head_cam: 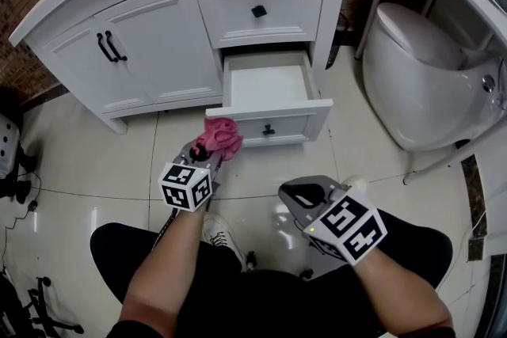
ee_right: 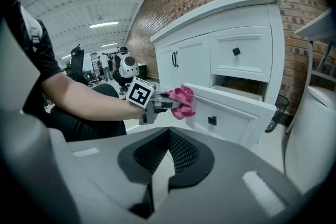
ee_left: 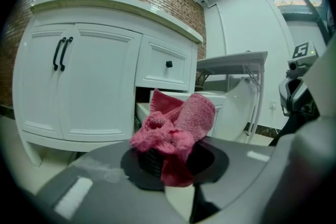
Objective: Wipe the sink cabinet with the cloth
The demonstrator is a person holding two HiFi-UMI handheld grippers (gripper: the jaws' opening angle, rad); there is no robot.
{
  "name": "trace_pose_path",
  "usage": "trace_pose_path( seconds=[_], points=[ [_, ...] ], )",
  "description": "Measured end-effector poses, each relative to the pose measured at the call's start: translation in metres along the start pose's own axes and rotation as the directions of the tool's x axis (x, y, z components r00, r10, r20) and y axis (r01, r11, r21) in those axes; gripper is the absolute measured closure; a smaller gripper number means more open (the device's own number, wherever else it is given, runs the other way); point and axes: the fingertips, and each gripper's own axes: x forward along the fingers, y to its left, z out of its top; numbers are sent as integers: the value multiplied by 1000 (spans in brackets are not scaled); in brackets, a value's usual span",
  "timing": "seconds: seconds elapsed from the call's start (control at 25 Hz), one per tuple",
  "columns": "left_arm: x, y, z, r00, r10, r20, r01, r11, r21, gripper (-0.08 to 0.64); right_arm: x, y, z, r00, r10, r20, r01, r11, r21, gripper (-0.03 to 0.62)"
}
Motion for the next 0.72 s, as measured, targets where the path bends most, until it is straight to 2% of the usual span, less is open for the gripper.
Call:
trace_pose_path(
  seconds=[0.16, 0.36, 0.56, 0.72],
  points=[
    [20, -53, -13, 992, -128, -24, 129, 990, 58, 474, -6, -8, -8, 1000, -8, -1, 8, 1000, 21, 586],
    [60, -122, -32, 963, -251, -98, 261, 958, 115, 474, -16, -16, -12, 1000, -17, 21, 16, 999, 43, 586],
    [87, -163, -45, 934, -322, -152, 341, 931, 126, 474, -26, -23, -19, 999, -14, 40, 11, 997, 74, 586],
    [106, -173, -57, 924, -335, -182, 358, 927, 111, 474, -31, -30, -26, 999, -11, 47, 7, 995, 96, 586]
  ],
)
